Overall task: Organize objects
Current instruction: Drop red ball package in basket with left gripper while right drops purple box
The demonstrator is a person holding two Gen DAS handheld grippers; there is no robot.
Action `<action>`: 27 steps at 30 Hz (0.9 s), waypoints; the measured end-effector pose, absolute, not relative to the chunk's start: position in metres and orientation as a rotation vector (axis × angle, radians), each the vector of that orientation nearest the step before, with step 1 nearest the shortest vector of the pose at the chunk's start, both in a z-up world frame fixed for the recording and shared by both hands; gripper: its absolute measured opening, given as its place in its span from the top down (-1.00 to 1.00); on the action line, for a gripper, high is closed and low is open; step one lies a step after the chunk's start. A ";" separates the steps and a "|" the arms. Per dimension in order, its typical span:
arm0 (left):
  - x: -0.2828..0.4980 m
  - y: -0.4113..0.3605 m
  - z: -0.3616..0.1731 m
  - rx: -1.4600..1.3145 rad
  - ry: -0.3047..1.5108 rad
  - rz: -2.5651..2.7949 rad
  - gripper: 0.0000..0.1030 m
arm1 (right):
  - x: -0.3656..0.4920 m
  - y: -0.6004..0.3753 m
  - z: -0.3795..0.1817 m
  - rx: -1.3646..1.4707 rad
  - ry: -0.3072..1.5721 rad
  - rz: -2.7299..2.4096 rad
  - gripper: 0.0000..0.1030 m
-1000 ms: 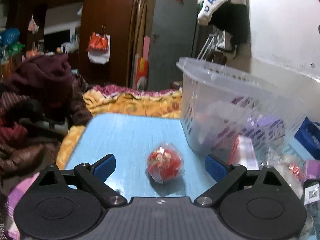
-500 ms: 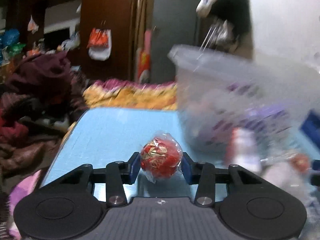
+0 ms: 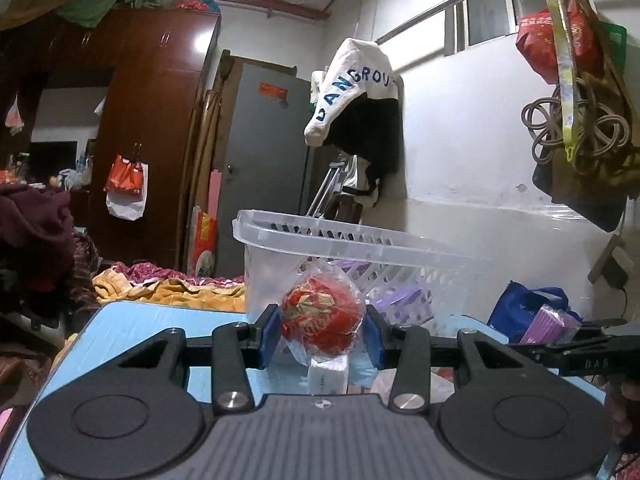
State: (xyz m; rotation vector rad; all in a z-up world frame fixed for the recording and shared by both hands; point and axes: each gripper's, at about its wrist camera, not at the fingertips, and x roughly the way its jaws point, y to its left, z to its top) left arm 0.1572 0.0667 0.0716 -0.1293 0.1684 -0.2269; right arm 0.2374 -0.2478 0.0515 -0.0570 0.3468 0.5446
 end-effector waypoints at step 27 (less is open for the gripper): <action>0.174 0.050 0.129 -0.160 0.037 -0.332 0.08 | 0.244 -0.214 0.141 0.038 0.122 0.587 -0.01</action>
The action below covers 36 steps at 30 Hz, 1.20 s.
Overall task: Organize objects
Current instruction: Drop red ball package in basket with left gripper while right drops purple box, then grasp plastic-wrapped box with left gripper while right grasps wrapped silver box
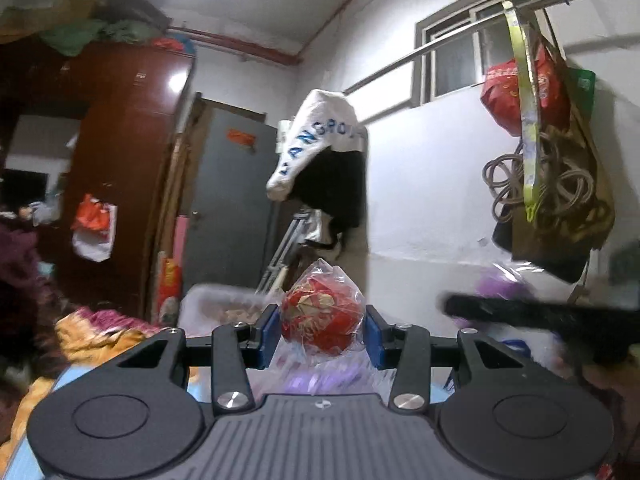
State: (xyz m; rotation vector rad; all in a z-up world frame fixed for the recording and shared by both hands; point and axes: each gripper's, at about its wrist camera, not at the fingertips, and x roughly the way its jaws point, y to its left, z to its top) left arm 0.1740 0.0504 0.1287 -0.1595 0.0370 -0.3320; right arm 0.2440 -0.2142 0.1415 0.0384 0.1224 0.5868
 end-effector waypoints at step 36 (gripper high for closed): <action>0.106 0.018 0.030 -0.137 0.329 -0.344 -0.64 | 0.170 -0.222 0.005 -0.013 0.406 0.652 0.08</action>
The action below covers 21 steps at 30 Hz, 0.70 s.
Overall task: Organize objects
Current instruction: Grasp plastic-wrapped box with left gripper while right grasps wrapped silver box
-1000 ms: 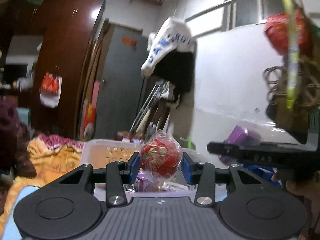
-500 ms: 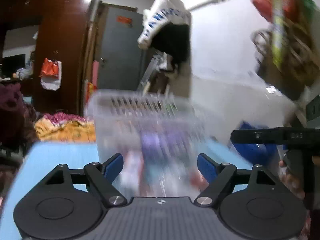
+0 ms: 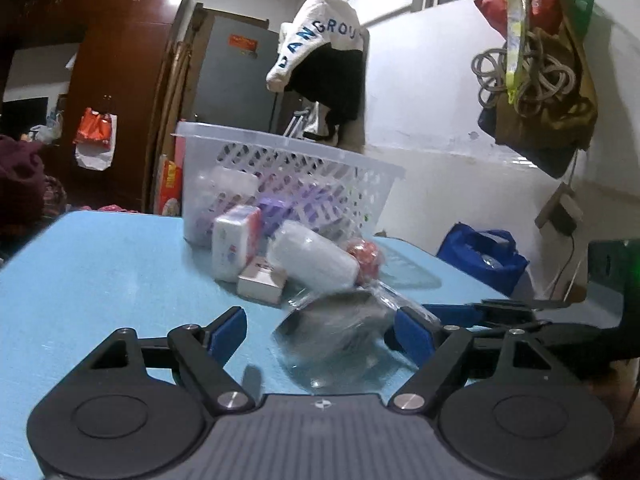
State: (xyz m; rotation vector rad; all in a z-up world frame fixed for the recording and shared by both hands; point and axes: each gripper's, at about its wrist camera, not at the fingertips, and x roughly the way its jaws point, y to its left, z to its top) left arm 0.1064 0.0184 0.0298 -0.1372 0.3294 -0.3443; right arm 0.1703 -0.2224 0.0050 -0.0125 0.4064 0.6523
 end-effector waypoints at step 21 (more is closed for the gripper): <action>0.112 -0.026 0.012 0.005 0.293 -0.282 0.07 | 0.154 -0.259 -0.003 -0.011 0.345 0.580 0.07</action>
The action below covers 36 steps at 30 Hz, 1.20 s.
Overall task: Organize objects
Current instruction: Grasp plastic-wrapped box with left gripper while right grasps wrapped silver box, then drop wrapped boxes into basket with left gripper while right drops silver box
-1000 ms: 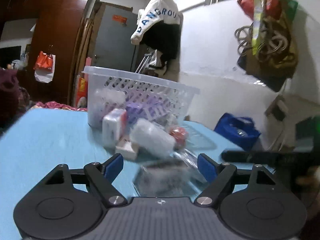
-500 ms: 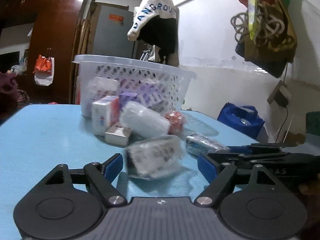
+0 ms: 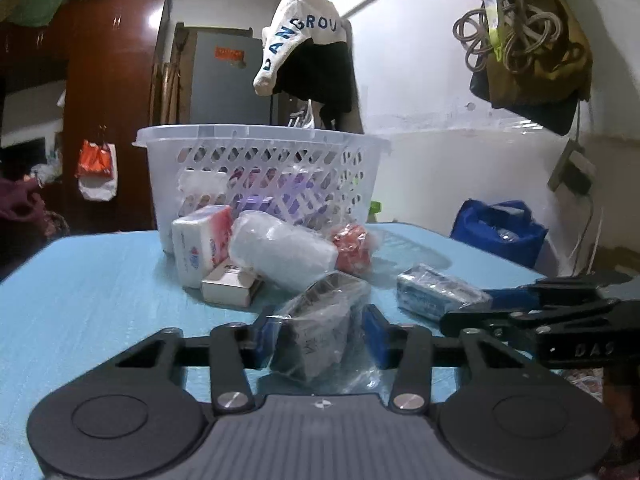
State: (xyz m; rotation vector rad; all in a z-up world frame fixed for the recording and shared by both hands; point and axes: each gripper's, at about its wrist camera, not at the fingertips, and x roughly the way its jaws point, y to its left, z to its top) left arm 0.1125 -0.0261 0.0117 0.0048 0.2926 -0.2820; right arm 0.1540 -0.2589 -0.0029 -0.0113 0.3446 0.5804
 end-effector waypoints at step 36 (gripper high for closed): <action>0.281 0.021 0.159 -0.165 0.259 -0.156 -0.06 | 0.304 -0.191 0.136 -0.178 0.238 0.508 0.05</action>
